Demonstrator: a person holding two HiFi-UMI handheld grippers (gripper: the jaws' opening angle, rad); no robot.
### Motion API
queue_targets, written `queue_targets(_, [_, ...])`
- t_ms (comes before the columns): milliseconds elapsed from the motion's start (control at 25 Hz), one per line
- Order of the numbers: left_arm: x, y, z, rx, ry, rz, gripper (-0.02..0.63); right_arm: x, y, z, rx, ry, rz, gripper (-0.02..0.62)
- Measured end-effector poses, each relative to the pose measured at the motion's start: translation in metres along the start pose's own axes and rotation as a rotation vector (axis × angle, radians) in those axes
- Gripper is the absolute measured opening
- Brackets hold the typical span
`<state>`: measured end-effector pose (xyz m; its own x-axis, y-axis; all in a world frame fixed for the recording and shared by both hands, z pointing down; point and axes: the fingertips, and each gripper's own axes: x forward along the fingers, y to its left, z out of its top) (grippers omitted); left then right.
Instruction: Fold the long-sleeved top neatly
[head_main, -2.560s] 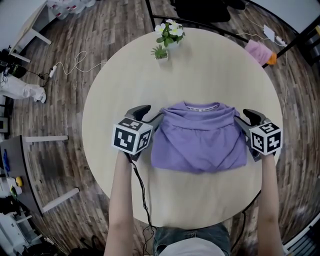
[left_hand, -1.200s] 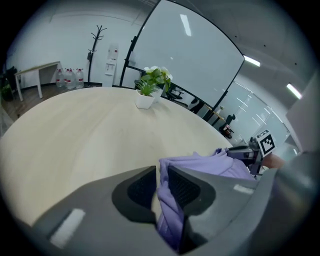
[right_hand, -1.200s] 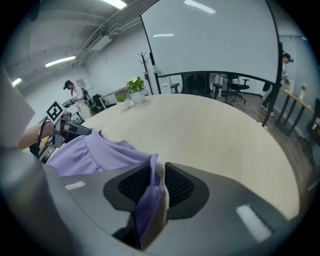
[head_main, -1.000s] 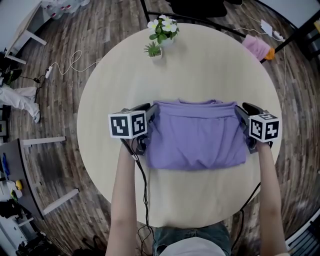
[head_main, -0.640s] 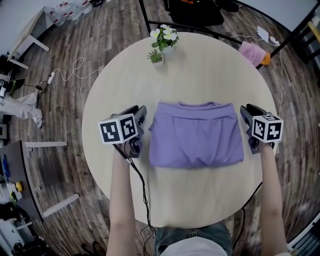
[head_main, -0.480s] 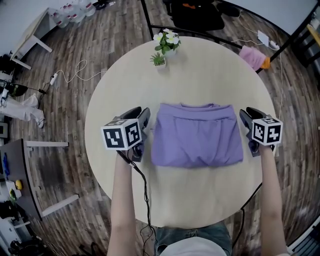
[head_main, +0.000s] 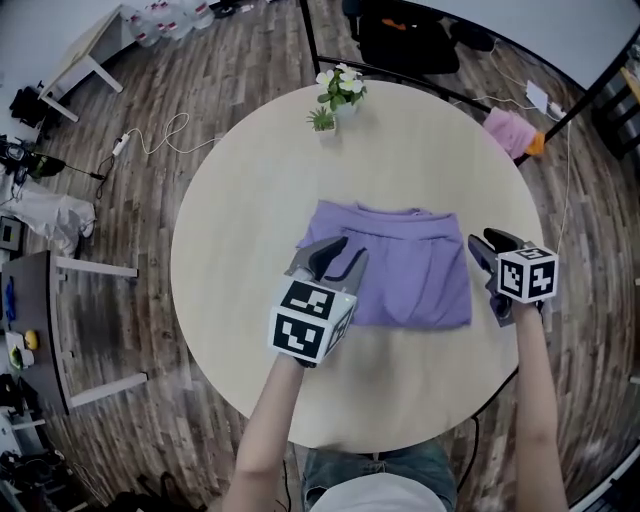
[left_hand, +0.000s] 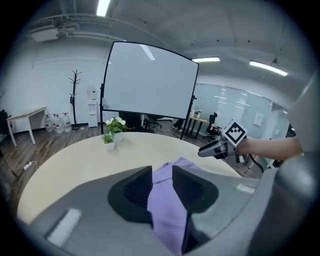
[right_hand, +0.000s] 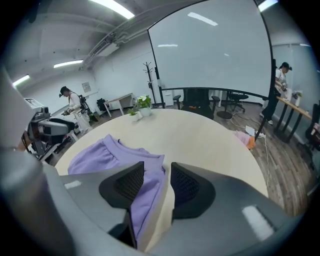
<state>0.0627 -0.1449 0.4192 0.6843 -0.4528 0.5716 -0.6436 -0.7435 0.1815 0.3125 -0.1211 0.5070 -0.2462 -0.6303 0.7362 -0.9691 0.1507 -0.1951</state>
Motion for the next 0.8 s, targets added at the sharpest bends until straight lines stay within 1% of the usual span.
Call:
queue_targets(160, [0.018,-0.057,-0.012,0.000,0.011,-0.053,0.128,0.002,-0.003,-0.008,-0.034,0.035,0.048,0.198])
queue_targets(360, [0.045,-0.121,-0.033,-0.006,0.054,-0.086,0.131,0.004,-0.012,-0.015,-0.063,0.061,0.108,0.196])
queue_targets(480, [0.060,-0.151,-0.041,-0.028,0.056,-0.093,0.135,0.007,-0.015,-0.016,-0.089,0.074,0.147,0.196])
queue_targets(640, [0.084,-0.186,-0.055,-0.014,0.109,-0.105,0.183,0.012,-0.021,-0.014,-0.106,0.081,0.187,0.196])
queue_targets(800, [0.109,-0.218,-0.074,0.043,0.175,-0.135,0.242,0.018,-0.023,-0.013,-0.106,0.079,0.217,0.198])
